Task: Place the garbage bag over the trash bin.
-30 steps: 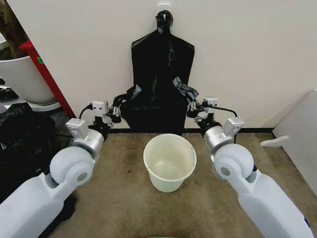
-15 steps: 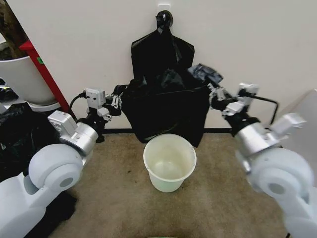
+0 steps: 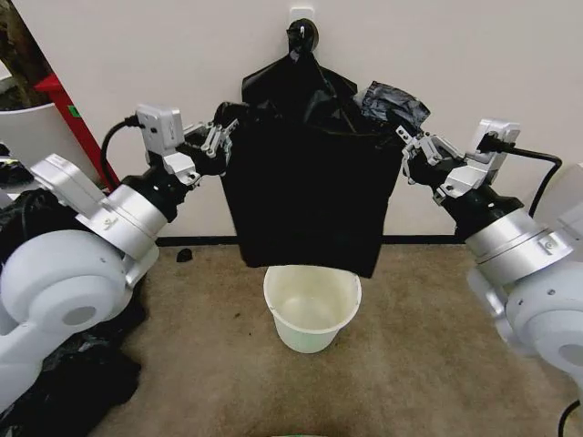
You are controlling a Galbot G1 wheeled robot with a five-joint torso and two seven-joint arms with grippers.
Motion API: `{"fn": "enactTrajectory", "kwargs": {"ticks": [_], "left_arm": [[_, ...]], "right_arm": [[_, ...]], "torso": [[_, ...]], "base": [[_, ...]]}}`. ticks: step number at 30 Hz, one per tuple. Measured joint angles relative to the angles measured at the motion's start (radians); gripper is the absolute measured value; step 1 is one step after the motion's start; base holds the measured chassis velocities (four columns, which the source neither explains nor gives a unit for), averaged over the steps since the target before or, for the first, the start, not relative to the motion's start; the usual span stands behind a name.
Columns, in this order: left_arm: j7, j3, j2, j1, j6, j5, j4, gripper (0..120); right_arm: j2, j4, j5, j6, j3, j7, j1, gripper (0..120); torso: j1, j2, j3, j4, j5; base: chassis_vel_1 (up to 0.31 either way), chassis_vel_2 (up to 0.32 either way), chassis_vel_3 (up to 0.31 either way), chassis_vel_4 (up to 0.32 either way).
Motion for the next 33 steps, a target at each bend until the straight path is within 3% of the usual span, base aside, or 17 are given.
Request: {"fn": "enactTrajectory", "kwargs": {"ticks": [2,5,13,24,33], "left_arm": [[0.002,0.0,0.0,0.005,-0.001,0.0,-0.001,0],[0.034,0.0,-0.038,0.112,-0.028,0.023,-0.005,0],[0.104,0.02,-0.083,0.16,-0.053,0.066,0.029,0],[0.176,0.075,-0.131,0.037,-0.051,0.056,0.116,0],[0.233,0.123,-0.238,-0.099,-0.053,0.066,0.252,0]], "right_arm": [[0.0,0.0,0.0,0.0,0.0,0.0,-0.003,0],[0.05,-0.003,-0.019,-0.005,-0.032,0.001,-0.071,0],[0.102,-0.004,-0.104,-0.007,-0.059,-0.012,-0.131,0],[0.116,-0.005,-0.114,0.014,-0.036,-0.01,-0.141,0],[0.124,-0.005,-0.121,0.022,-0.046,-0.028,-0.115,0]], "torso": [[0.0,0.0,0.0,0.0,0.0],[0.0,0.0,0.0,0.0002,-0.0003],[0.0,0.0,0.0,0.0,-0.0002],[0.0,0.0,0.0,0.0,-0.0001],[0.0,0.0,0.0,0.0001,-0.0001]], "base": [[0.0,0.0,0.0,0.0],[0.0,0.0,0.0,0.0],[0.0,0.0,0.0,0.0],[0.0,0.0,0.0,0.0],[0.0,0.0,0.0,0.0]]}}
